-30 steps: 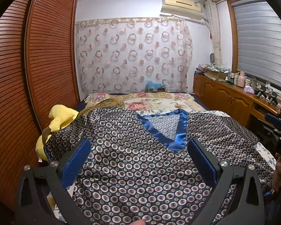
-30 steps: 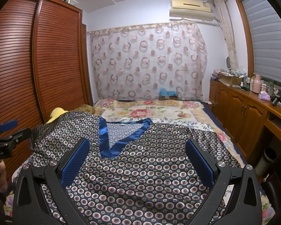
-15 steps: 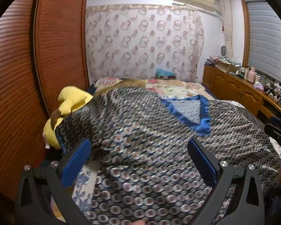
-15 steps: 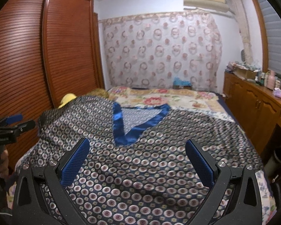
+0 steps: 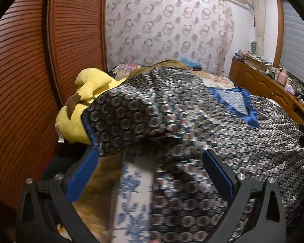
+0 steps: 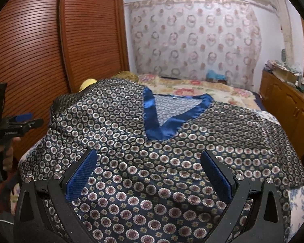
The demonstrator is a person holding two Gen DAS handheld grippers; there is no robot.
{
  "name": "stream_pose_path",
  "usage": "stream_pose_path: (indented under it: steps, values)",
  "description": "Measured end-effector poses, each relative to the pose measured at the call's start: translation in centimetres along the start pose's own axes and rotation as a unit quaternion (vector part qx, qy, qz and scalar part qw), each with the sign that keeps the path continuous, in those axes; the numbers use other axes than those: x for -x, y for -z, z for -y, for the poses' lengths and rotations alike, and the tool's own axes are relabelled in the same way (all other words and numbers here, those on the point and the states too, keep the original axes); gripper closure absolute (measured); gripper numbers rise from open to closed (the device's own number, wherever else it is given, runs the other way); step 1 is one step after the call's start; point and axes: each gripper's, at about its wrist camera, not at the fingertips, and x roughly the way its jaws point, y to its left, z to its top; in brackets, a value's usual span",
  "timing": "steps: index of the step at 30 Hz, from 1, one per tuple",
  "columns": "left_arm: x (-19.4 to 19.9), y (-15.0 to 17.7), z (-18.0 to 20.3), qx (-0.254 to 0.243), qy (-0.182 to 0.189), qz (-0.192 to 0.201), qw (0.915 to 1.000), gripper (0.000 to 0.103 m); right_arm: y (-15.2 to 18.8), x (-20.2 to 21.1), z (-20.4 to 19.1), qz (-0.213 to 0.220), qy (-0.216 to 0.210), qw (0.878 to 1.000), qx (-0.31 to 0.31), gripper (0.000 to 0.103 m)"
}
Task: Fold small clothes
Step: 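Grasp the navy robe's side edge near the yellow plush with left gripper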
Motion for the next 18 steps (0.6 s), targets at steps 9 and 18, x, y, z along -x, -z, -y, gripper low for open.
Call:
stream_pose_path:
  steps: [9, 18]
  values:
    - [-3.5, -1.0, -2.5, -0.023, 0.004, -0.043, 0.9988, 0.03, -1.0, -1.7, -1.6, -0.014, -0.009, 0.999, 0.036, 0.0]
    - [-7.7, -1.3, -3.6, -0.038, -0.018, -0.085, 0.9955, 0.07, -1.5, -2.1, -1.5, -0.02, -0.006, 0.999, 0.044, 0.0]
